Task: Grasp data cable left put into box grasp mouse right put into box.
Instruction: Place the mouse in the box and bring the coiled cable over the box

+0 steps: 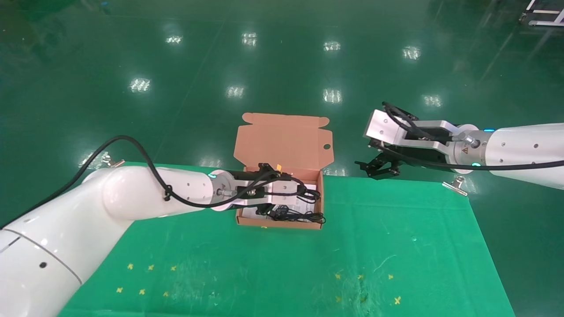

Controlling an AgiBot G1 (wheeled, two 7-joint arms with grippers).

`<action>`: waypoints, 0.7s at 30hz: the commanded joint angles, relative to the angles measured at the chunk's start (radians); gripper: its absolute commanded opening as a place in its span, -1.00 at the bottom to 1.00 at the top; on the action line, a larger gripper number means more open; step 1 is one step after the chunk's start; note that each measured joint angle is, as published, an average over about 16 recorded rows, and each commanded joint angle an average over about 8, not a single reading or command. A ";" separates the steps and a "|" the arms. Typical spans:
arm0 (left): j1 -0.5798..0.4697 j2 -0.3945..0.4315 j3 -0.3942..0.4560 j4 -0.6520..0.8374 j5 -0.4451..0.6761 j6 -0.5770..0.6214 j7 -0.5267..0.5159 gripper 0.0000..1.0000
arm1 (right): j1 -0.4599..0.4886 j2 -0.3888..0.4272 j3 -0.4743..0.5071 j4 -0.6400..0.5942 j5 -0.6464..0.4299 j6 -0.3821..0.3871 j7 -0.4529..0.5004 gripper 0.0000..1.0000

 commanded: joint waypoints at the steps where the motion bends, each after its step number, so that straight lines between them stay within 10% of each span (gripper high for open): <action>1: -0.001 0.000 0.002 -0.001 -0.001 -0.001 -0.001 1.00 | 0.000 0.000 -0.001 0.001 -0.001 0.001 0.000 1.00; 21: -0.056 -0.056 -0.035 -0.055 -0.017 -0.024 -0.055 1.00 | 0.037 0.000 0.021 -0.015 0.005 0.014 -0.011 1.00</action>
